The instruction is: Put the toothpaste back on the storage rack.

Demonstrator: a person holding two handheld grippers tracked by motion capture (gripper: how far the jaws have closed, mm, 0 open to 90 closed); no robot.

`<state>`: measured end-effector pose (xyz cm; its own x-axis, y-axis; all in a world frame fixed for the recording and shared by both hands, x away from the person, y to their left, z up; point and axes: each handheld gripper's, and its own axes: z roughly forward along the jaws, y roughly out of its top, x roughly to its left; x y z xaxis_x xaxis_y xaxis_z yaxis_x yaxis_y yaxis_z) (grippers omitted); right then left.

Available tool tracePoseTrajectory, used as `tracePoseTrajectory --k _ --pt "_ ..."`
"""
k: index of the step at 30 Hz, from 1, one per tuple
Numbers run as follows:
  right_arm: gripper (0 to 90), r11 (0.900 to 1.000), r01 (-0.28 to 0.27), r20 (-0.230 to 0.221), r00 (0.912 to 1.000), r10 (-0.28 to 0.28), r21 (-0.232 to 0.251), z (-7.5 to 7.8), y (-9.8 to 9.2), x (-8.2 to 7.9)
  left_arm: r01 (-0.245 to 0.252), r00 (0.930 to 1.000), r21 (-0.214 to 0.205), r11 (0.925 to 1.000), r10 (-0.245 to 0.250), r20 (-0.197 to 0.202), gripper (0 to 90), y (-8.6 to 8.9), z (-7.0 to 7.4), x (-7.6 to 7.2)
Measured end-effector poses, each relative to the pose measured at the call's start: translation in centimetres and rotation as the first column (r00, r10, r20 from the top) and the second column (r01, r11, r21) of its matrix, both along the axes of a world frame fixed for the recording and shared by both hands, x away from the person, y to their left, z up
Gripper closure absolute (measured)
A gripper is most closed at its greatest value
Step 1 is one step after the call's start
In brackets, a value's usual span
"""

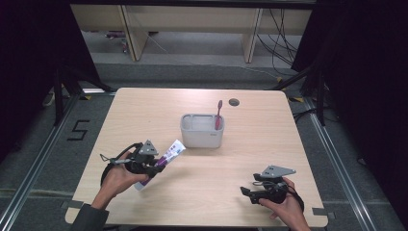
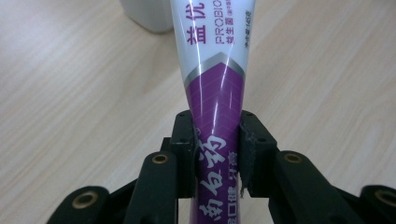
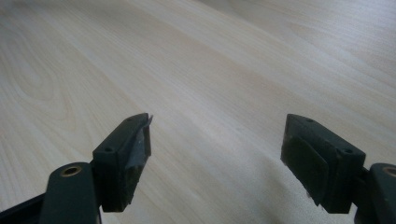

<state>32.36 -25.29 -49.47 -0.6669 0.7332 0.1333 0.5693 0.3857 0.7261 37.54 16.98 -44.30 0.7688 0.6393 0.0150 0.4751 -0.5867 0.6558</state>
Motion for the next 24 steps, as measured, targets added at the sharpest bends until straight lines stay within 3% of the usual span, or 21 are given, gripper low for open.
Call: tracePoseTrajectory --k 2,4,5,6,10,16,17,18,20,22,24 --pt "24.9 0.9999 -0.013 0.021 0.9997 0.013 -0.011 -0.1 -0.1 0.2 -0.034 0.9982 -0.039 0.9987 0.036 0.048 70.2 0.1 0.2 0.0" --pt "25.0 0.9999 -0.013 0.021 0.9997 0.013 -0.011 -0.1 -0.2 0.2 -0.057 0.9945 -0.046 0.9973 0.061 0.086 70.2 0.3 0.7 0.1" --pt "24.9 0.9999 -0.006 -0.004 1.0000 0.006 0.008 -0.1 -0.1 0.1 -0.068 0.9917 -0.076 0.9948 0.075 0.104 70.2 0.4 0.9 0.2" --pt "24.9 0.9999 -0.012 0.020 0.9997 0.012 -0.008 -0.1 -0.2 0.2 -0.077 0.9903 -0.107 0.9913 0.089 0.107 70.2 0.5 1.1 0.3" --pt "25.0 1.0000 -0.009 0.007 0.9999 0.009 -0.003 -0.1 -0.2 0.2 -0.105 0.9847 -0.172 0.9795 0.126 0.120 70.1 0.8 1.8 0.7" --pt "24.9 1.0000 0.000 0.004 1.0000 0.000 0.003 -0.1 0.0 0.1 -0.138 0.9768 -0.216 0.9666 0.169 0.131 70.1 1.5 2.1 1.6" --pt "24.9 0.9998 -0.012 0.019 0.9997 0.012 -0.015 0.0 -0.2 0.2 -0.140 0.9761 -0.227 0.9639 0.172 0.132 70.1 1.5 2.2 1.6" --pt "24.9 0.9999 -0.010 -0.002 1.0000 0.010 0.006 -0.1 0.0 0.1 -0.143 0.9731 -0.238 0.9608 0.180 0.144 70.1 1.5 2.2 1.7" --pt "24.9 0.9999 -0.011 0.018 0.9998 0.011 -0.011 -0.1 -0.2 0.2 -0.156 0.9700 -0.276 0.9484 0.200 0.139 70.1 1.6 2.3 1.9" --pt "24.9 1.0000 -0.001 0.009 1.0000 0.002 -0.007 0.0 -0.2 0.1 -0.165 0.9644 -0.289 0.9430 0.215 0.153 70.1 1.7 2.6 2.1" --pt "24.9 1.0000 0.001 -0.001 1.0000 -0.001 0.006 0.0 -0.2 0.1 -0.171 0.9612 -0.328 0.9290 0.231 0.152 70.1 1.7 2.8 2.4"
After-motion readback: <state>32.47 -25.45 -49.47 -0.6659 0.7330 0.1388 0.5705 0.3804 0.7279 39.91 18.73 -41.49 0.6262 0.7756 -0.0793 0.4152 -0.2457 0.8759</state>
